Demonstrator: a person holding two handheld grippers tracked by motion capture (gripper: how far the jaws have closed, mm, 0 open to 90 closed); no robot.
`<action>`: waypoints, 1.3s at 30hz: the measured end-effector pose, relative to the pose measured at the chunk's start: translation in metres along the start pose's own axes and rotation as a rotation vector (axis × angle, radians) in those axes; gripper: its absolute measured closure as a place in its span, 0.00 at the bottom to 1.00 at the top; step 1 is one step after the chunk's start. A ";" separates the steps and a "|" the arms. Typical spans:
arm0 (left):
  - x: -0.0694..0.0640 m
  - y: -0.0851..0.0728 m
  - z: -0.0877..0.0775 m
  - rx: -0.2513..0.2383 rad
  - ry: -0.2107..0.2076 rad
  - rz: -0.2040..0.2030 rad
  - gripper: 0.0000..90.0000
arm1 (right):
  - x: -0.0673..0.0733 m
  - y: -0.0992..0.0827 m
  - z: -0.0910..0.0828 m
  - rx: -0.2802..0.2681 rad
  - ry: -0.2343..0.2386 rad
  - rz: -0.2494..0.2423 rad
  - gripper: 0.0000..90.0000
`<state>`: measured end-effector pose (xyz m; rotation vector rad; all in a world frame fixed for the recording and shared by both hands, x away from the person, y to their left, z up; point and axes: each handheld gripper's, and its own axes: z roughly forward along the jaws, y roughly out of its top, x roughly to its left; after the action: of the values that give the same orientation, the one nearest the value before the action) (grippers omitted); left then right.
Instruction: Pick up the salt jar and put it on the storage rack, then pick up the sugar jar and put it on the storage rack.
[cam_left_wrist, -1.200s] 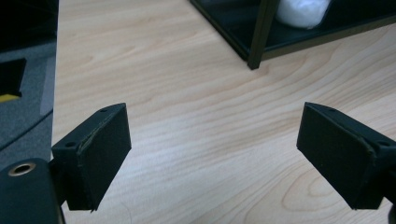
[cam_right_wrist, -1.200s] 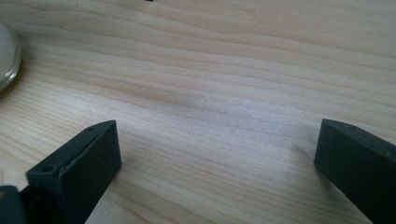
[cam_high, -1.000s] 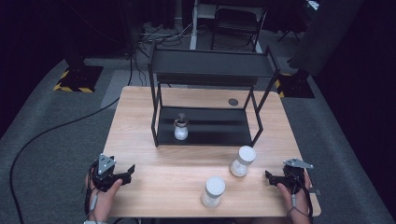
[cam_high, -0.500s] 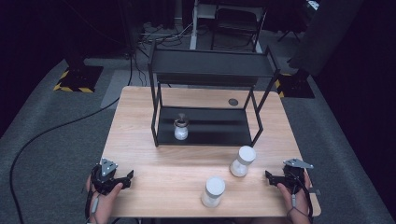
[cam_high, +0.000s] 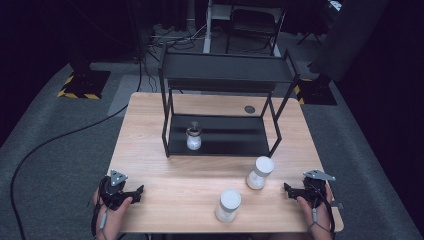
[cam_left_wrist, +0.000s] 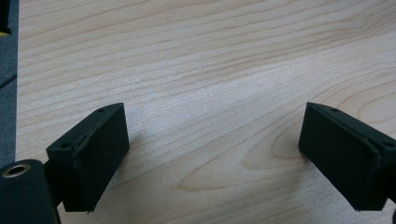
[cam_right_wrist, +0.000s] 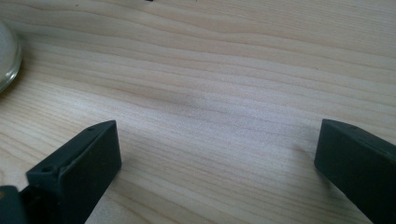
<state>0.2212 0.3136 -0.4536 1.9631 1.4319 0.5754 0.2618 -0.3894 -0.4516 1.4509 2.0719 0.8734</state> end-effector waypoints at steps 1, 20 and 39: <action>0.000 0.000 0.000 0.001 -0.002 0.003 0.08 | 0.000 0.000 0.000 0.000 0.000 0.000 0.00; 0.000 0.005 0.004 0.020 -0.013 0.013 0.00 | -0.004 0.003 -0.019 -0.044 0.034 -0.014 0.06; -0.001 0.005 0.004 0.019 -0.008 0.007 0.00 | 0.010 0.007 -0.066 -0.211 0.079 -0.017 0.06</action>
<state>0.2270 0.3102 -0.4525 1.9840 1.4312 0.5584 0.2178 -0.3943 -0.4008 1.3042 1.9763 1.1216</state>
